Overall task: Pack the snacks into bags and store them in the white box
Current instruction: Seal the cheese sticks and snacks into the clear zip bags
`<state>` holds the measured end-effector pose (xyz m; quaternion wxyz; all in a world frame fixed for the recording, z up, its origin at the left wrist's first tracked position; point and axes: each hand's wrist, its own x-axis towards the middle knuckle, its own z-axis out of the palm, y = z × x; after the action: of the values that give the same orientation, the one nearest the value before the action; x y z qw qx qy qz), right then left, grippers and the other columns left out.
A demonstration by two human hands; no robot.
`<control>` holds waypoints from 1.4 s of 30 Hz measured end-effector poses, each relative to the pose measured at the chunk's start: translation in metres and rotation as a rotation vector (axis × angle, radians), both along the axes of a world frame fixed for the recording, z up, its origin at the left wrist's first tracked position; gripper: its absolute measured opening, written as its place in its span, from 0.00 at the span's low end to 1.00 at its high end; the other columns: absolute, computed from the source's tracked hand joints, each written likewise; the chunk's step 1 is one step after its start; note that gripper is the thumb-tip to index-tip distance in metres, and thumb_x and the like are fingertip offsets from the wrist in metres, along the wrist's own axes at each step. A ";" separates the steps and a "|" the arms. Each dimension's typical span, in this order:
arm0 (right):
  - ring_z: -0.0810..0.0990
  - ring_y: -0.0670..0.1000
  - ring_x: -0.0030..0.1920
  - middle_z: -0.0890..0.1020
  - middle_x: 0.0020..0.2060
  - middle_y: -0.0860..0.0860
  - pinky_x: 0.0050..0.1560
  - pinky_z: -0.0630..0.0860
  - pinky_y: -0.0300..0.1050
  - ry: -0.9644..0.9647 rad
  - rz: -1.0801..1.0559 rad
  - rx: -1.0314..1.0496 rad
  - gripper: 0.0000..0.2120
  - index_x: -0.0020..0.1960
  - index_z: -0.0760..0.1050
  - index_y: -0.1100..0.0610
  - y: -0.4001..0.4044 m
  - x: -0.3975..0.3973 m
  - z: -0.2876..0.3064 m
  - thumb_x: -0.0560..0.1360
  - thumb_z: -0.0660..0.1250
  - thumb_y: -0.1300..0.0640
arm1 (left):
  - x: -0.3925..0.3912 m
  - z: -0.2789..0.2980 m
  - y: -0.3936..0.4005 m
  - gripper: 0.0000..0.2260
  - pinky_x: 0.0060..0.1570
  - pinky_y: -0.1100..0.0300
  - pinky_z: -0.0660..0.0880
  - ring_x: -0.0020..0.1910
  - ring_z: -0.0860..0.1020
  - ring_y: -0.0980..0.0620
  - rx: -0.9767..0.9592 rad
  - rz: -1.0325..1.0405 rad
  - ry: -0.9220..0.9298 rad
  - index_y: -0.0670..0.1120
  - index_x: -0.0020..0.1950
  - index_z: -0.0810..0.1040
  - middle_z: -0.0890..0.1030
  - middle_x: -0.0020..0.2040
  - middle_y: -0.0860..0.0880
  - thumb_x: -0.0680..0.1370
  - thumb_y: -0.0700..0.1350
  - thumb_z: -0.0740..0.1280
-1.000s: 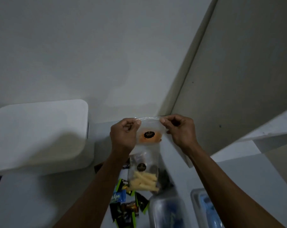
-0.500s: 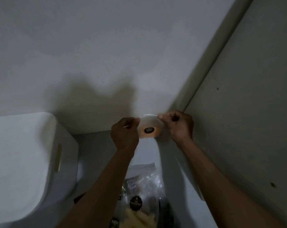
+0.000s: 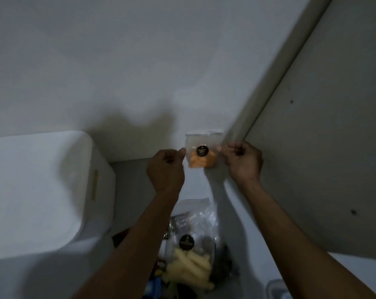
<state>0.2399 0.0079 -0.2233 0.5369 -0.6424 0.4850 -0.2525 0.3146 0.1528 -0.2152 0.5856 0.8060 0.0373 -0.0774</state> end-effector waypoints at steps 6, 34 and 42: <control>0.83 0.50 0.41 0.84 0.39 0.51 0.48 0.82 0.58 -0.018 0.155 0.079 0.10 0.43 0.80 0.53 0.095 -0.050 0.032 0.66 0.80 0.56 | -0.046 0.037 0.091 0.07 0.37 0.70 0.73 0.30 0.76 0.67 0.040 -0.066 -0.081 0.51 0.36 0.80 0.79 0.31 0.59 0.73 0.49 0.75; 0.79 0.48 0.45 0.82 0.47 0.52 0.49 0.75 0.38 0.341 0.433 0.337 0.25 0.66 0.69 0.51 0.420 -0.190 -0.067 0.72 0.72 0.63 | -0.213 -0.068 0.403 0.18 0.58 0.56 0.73 0.57 0.79 0.44 0.411 -0.097 0.341 0.43 0.64 0.78 0.82 0.56 0.42 0.76 0.46 0.71; 0.79 0.50 0.39 0.81 0.38 0.50 0.49 0.80 0.54 0.101 0.445 0.302 0.08 0.51 0.78 0.57 0.389 -0.194 -0.024 0.73 0.73 0.60 | -0.215 -0.035 0.382 0.04 0.38 0.62 0.73 0.44 0.80 0.51 0.083 -0.047 0.326 0.45 0.48 0.82 0.82 0.42 0.51 0.77 0.44 0.71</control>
<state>0.0457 0.3972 -0.2476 0.6439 -0.6577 0.3904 -0.0209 0.1001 0.5348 -0.2503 0.5362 0.8068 0.1162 -0.2193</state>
